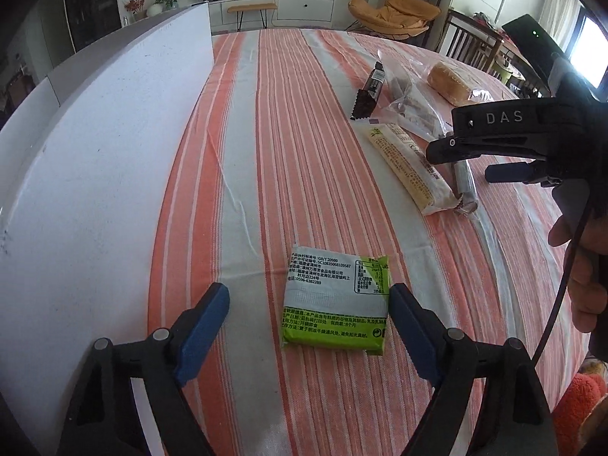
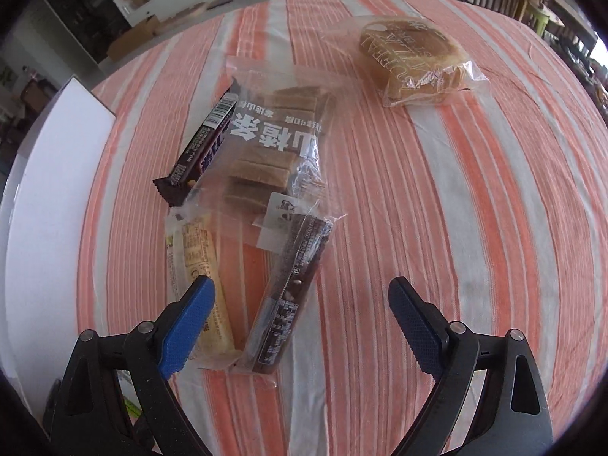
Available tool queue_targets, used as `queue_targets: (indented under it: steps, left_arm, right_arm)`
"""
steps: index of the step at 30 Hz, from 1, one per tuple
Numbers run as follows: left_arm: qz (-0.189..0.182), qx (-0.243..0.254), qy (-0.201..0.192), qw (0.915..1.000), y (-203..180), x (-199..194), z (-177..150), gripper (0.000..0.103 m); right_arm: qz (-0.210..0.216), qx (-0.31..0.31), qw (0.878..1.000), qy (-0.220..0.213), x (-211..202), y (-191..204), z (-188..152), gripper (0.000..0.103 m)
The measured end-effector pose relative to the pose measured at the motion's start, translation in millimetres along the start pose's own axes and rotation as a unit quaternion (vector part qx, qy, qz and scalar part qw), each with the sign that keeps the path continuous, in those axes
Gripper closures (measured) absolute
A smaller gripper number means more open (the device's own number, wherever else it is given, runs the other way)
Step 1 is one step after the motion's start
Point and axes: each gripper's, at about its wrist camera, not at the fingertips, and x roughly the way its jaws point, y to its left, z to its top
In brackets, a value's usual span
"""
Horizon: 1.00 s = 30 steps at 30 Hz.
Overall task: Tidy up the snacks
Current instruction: 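Lower the left gripper onto the green-and-white square pack and close, then carry the green pack and a dark wrapped stick over the white box and release both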
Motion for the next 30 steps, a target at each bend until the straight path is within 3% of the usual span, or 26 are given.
queue_targets:
  steps: [2, 4, 5, 6, 10, 14, 18, 21, 25, 30]
  left_arm:
    - [0.017, 0.026, -0.001, 0.9995, -8, 2, -2, 0.02]
    - [0.009, 0.032, -0.013, 0.9993, -12, -2, -5, 0.032]
    - [0.005, 0.035, -0.018, 0.9992, -13, -4, -5, 0.051]
    - [0.004, 0.036, -0.02, 0.9991, -14, -6, -6, 0.053]
    - [-0.062, -0.005, -0.02, 0.9978, -5, -16, -11, 0.053]
    - [-0.137, -0.046, -0.029, 0.9891, -3, -40, -16, 0.053]
    - [-0.194, -0.067, -0.052, 0.9772, -1, -84, -19, 0.053]
    - [-0.216, -0.079, -0.086, 0.9694, 18, -127, -15, 0.053]
    - [-0.171, -0.099, -0.147, 0.9693, 71, -184, -13, 0.053]
    - [-0.046, -0.162, -0.176, 0.9698, 162, -213, -31, 0.053]
  right_arm:
    - [-0.026, -0.026, 0.999, -0.003, 1, 10, -5, 0.03]
    - [-0.049, -0.076, 0.996, -0.004, -3, 19, -12, 0.075]
    - [-0.039, -0.082, 0.996, 0.002, -6, 16, -15, 0.081]
    - [-0.029, -0.075, 0.997, 0.009, -9, 9, -18, 0.085]
    - [0.046, -0.026, 0.999, -0.001, -40, -28, -40, 0.085]
    - [0.155, 0.067, 0.986, -0.011, -64, -72, -66, 0.085]
    - [0.17, 0.102, 0.98, -0.01, -73, -90, -82, 0.085]
    - [0.203, 0.1, 0.974, -0.019, -92, -72, -81, 0.085]
    - [0.269, 0.021, 0.962, -0.036, -140, 11, -73, 0.085]
    - [0.348, -0.092, 0.932, -0.04, -187, 137, -76, 0.085]
